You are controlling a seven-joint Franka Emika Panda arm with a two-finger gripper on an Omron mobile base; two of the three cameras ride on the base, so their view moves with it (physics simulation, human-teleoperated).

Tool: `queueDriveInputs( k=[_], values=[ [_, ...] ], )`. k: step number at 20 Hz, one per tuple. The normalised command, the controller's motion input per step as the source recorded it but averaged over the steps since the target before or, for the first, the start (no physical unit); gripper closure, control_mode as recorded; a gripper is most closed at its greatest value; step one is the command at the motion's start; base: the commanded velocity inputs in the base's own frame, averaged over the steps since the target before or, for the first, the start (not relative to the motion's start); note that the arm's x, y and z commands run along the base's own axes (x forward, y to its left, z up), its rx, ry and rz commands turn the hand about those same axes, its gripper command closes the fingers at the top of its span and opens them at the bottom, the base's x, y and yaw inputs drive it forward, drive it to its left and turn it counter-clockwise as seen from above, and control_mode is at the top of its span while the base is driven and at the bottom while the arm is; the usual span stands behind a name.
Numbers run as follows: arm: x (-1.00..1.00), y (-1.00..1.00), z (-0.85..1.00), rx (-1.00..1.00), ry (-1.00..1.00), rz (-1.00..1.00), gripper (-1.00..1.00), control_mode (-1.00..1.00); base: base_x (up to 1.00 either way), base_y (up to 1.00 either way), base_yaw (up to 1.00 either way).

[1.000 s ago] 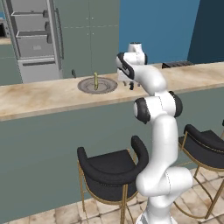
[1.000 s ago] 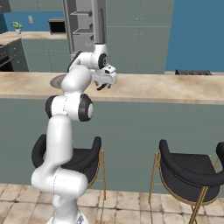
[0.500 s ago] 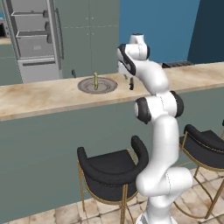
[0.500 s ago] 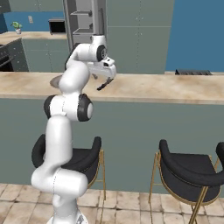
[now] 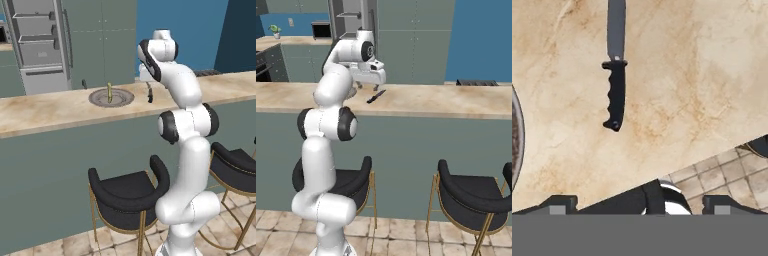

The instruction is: Retrieve the butter from the fridge and place it on a plate on the dining table. Then retrieve the butter knife by the fridge and place it near the plate.

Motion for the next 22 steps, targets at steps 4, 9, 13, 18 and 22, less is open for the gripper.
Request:
queueDriveInputs(
  k=[4, 9, 13, 18, 22],
  values=[
    [-1.00, 0.27, 0.00, -0.02, -0.04, 0.06, -1.00, -1.00, 0.00, 0.00, 0.00],
    [-1.00, 0.28, 0.05, -0.04, 0.00, 0.08, -1.00, -1.00, 0.00, 0.00, 0.00],
    [-0.86, 0.20, 0.38, -0.04, 0.00, 0.07, -1.00, -1.00, 0.00, 0.00, 0.00],
    [-0.94, 0.00, 0.28, -0.01, -0.01, 0.01, -1.00, -1.00, 0.00, 0.00, 0.00],
    [-0.65, -0.16, -0.01, 0.00, 0.00, 0.05, -1.00, -1.00, 0.00, 0.00, 0.00]
  ],
)
